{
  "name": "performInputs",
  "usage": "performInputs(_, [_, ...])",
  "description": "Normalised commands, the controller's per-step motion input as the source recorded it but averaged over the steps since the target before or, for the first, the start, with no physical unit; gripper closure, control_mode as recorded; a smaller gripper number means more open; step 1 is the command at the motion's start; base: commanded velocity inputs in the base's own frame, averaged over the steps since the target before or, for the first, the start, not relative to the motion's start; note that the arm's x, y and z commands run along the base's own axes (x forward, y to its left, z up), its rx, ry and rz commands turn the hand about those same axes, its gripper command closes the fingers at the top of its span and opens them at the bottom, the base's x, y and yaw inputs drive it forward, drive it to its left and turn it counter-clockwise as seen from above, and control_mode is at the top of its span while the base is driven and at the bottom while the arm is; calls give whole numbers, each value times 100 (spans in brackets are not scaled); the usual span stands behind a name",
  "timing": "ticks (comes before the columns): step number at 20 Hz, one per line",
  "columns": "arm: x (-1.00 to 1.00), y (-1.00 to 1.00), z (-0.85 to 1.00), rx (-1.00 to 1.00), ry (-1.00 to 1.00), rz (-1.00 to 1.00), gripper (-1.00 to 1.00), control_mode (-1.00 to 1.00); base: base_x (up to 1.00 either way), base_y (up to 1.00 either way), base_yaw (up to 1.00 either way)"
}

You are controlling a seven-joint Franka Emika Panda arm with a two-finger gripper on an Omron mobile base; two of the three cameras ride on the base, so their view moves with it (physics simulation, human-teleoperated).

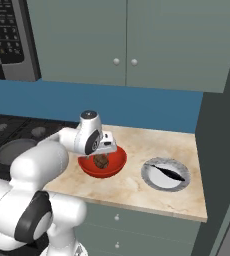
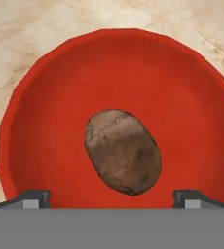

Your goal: Place the fish on the plate and place the potato on the same plate.

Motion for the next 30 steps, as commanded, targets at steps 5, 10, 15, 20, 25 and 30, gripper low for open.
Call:
performInputs(5, [1,-2,-18,-1,0,0,-100,-100,0,0,0])
performInputs(10, [15,-5,-4,0,2,0,-100,-100,0,0,0])
performInputs(15, [15,-8,-10,0,4,0,-100,-100,0,0,0])
performInputs(20, [6,-3,-16,0,1,0,-100,-100,0,0,0])
performInputs(25, [3,0,-19,0,0,0,-100,-100,0,0,0])
performInputs(30, [2,0,-19,0,0,0,-100,-100,0,0,0])
